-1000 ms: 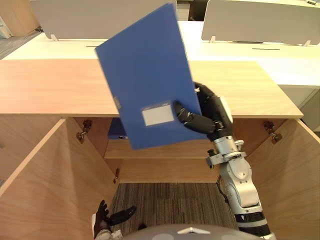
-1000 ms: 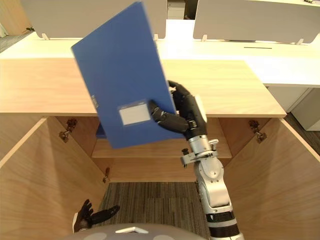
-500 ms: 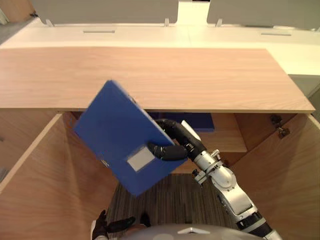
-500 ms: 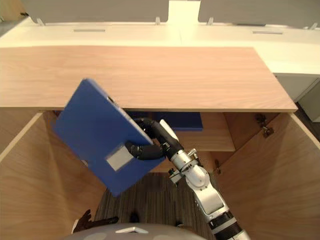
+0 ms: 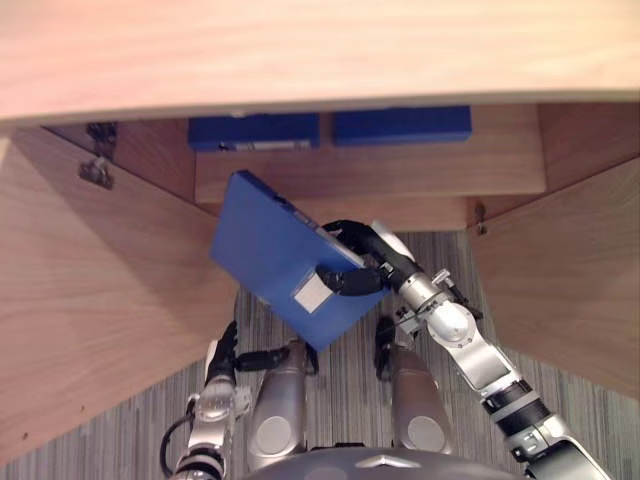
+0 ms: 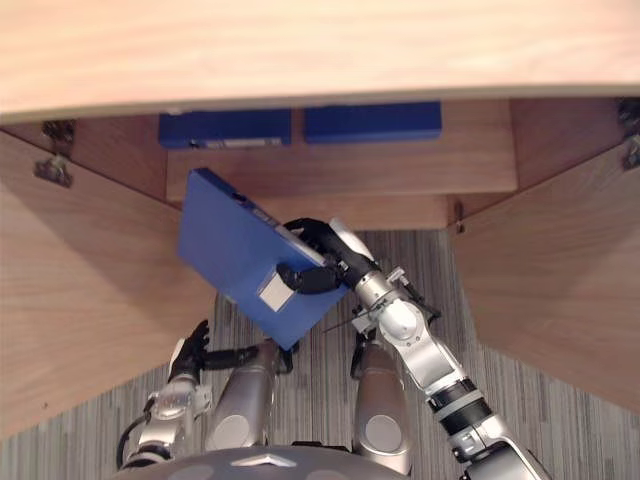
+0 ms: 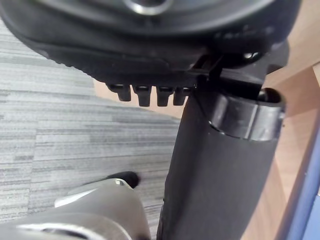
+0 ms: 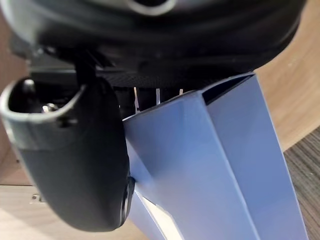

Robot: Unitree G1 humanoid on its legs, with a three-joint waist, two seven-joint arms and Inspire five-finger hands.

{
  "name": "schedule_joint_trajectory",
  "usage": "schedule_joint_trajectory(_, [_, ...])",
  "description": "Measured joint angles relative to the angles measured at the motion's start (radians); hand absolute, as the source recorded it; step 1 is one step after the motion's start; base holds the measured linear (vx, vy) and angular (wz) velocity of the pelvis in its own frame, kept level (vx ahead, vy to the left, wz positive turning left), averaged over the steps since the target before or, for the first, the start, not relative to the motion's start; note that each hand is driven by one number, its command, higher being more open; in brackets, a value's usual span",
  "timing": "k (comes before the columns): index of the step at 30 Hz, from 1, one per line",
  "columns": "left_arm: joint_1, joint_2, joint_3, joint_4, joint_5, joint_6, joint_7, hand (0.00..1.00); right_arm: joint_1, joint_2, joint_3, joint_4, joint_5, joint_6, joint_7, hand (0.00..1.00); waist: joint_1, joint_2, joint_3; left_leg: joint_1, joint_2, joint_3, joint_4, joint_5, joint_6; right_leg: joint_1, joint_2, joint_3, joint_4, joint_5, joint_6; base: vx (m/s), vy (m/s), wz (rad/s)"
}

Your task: Walk over to the cabinet, pick up the folder, carry it to the office cabinet, place the folder inside the office cabinet, then close the office cabinet door

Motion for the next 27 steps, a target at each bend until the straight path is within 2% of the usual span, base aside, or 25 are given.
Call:
schedule_joint_trajectory(5, [-0.038, -0.011, -0.002, -0.095, -0.002, -0.004, 0.006, 1.0, 0.0, 0.083, -0.114, -0.058, 0.013, 0.016, -0.062, 0.0, 0.005, 0.002, 0.043, -0.172, 0.032, 0.0, 0.134, -0.031, -0.002, -0.169, 0.002, -0.001, 0.126, -0.031, -0.01, -0.14, -0.02, -0.06])
schedule_joint_trajectory(7, [-0.061, -0.044, 0.003, -0.129, -0.01, 0.002, 0.016, 1.0, -0.004, 0.123, -0.18, -0.108, 0.084, 0.017, -0.111, 0.0, 0.012, 0.003, 0.051, -0.246, 0.049, 0.0, 0.19, -0.047, 0.001, -0.238, 0.003, -0.006, 0.174, -0.042, -0.016, -0.11, -0.011, -0.06])
schedule_joint_trajectory(10, [-0.081, -0.08, 0.003, -0.165, -0.02, 0.007, 0.022, 1.0, -0.036, 0.17, -0.258, -0.136, 0.17, 0.017, -0.178, 0.0, 0.023, 0.004, 0.057, -0.305, 0.065, -0.003, 0.247, -0.065, 0.006, -0.289, 0.006, -0.009, 0.217, -0.051, -0.022, -0.05, 0.011, -0.05])
schedule_joint_trajectory(19, [-0.093, -0.096, 0.008, -0.223, -0.021, 0.012, 0.035, 1.0, -0.123, 0.261, -0.459, -0.109, 0.412, 0.001, -0.299, 0.0, 0.056, 0.002, 0.061, -0.35, 0.071, -0.002, 0.277, -0.085, 0.008, -0.325, -0.001, -0.019, 0.238, -0.067, -0.023, 0.02, 0.004, 0.01])
schedule_joint_trajectory(23, [-0.094, -0.099, 0.007, -0.259, -0.025, 0.013, 0.049, 1.0, -0.169, 0.309, -0.523, -0.075, 0.61, -0.038, -0.335, 0.0, 0.059, 0.001, 0.061, -0.35, 0.067, -0.001, 0.269, -0.085, 0.007, -0.325, -0.005, -0.023, 0.237, -0.067, -0.023, 0.02, 0.004, 0.01])
schedule_joint_trajectory(27, [-0.094, -0.099, 0.007, -0.27, -0.042, 0.013, 0.063, 1.0, -0.215, 0.338, -0.562, -0.041, 0.72, -0.076, -0.362, 0.0, 0.059, 0.001, 0.061, -0.35, 0.065, -0.001, 0.266, -0.085, 0.007, -0.324, -0.006, -0.024, 0.232, -0.067, -0.023, 0.0, 0.0, 0.0])
